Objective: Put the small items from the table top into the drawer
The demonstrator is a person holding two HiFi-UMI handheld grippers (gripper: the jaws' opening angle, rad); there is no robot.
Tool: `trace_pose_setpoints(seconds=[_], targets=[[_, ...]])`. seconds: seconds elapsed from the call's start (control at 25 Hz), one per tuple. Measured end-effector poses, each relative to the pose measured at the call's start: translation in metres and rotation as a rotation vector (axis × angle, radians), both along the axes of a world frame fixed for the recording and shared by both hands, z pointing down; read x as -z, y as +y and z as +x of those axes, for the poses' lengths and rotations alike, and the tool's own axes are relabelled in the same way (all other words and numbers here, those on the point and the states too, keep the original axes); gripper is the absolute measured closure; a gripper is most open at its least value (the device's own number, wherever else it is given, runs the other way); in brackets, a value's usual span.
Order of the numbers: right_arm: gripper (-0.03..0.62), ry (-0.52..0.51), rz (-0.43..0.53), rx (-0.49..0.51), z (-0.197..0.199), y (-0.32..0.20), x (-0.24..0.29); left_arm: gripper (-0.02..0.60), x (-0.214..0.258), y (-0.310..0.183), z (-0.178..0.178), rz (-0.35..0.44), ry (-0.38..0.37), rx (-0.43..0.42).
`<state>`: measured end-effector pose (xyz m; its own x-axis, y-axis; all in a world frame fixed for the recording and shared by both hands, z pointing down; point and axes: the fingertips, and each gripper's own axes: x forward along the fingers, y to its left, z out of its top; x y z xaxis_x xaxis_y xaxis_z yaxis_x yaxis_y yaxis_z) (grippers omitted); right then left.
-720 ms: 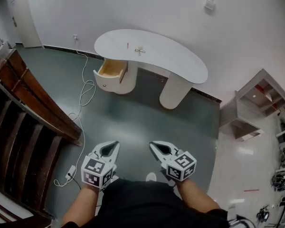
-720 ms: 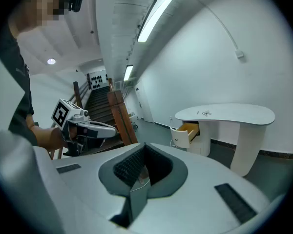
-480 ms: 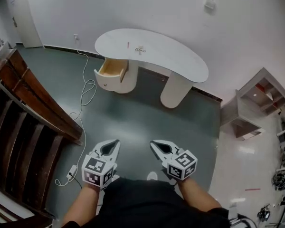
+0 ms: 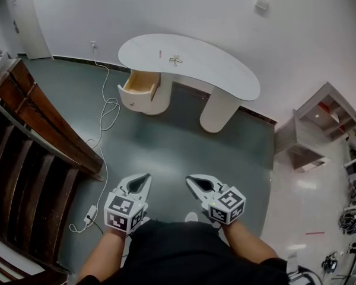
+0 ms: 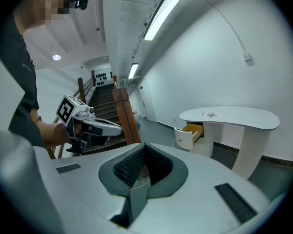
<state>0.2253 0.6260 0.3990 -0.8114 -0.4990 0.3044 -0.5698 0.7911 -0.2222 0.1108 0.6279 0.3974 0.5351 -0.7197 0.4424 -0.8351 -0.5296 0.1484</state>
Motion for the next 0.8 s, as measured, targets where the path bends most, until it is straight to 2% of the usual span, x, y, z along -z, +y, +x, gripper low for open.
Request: trace_pose_setpoints(seconds=[0.52, 0.8], targets=[[0.594, -0.028, -0.043, -0.075, -0.069, 0.034, -0.013, 0.566, -0.009, 0.027, -0.071, -0.012, -0.024, -0.081], [0.594, -0.019, -0.075, -0.104, -0.090, 0.040, -0.018, 0.566, -0.017, 0.031, -0.100, -0.032, -0.002, -0.072]])
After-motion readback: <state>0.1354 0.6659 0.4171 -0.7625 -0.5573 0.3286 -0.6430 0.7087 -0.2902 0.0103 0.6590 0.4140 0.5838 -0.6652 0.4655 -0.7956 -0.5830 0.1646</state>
